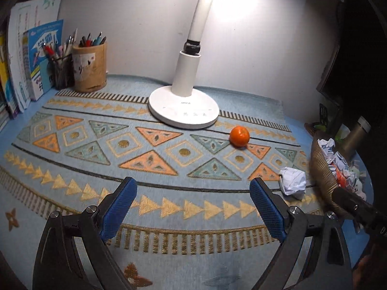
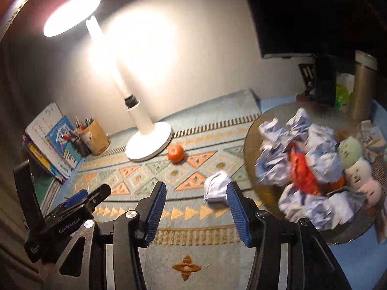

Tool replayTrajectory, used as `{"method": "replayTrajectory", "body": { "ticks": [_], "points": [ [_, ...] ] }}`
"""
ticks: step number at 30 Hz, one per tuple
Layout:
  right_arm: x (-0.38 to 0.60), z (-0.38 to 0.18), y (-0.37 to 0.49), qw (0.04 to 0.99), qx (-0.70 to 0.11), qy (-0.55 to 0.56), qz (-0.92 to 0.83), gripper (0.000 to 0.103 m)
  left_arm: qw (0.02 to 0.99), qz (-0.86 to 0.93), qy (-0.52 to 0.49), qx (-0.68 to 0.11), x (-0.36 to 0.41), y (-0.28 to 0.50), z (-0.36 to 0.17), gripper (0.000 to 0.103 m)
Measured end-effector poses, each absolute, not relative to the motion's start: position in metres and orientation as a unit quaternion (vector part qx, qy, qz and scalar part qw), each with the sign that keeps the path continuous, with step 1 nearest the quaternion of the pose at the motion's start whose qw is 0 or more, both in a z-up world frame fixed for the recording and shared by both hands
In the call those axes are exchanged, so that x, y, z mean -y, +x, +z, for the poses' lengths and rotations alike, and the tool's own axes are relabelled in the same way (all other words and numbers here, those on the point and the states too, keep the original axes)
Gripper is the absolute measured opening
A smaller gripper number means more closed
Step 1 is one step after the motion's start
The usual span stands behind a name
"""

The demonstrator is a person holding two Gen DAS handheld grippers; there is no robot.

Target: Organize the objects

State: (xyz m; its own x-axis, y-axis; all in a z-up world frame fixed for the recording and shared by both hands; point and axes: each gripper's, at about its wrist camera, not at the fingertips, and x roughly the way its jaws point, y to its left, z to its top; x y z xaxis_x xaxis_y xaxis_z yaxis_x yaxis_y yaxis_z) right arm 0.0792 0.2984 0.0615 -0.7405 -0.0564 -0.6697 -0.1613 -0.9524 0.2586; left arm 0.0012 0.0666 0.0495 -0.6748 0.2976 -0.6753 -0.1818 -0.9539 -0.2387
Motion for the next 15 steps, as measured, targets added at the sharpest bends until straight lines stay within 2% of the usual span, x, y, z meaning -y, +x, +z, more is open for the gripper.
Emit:
{"method": "replayTrajectory", "body": {
  "ticks": [7,10,11,15],
  "points": [
    [-0.273,-0.012,0.06,0.08,-0.094,-0.42,0.899,0.051,0.104,0.905,-0.403,0.086,-0.053,-0.003,0.017,0.094],
    [-0.276,-0.011,0.06,0.089,-0.088,-0.417,0.9,0.053,0.099,0.905,-0.405,0.083,-0.055,-0.003,0.015,0.094],
    [-0.276,-0.011,0.06,0.094,-0.084,-0.416,0.901,0.061,0.099,0.904,-0.408,0.081,-0.056,-0.002,0.013,0.094],
    [-0.279,-0.011,0.059,0.099,-0.087,-0.414,0.9,0.061,0.101,0.909,-0.399,0.07,-0.06,0.001,0.015,0.094]
  ]
}}
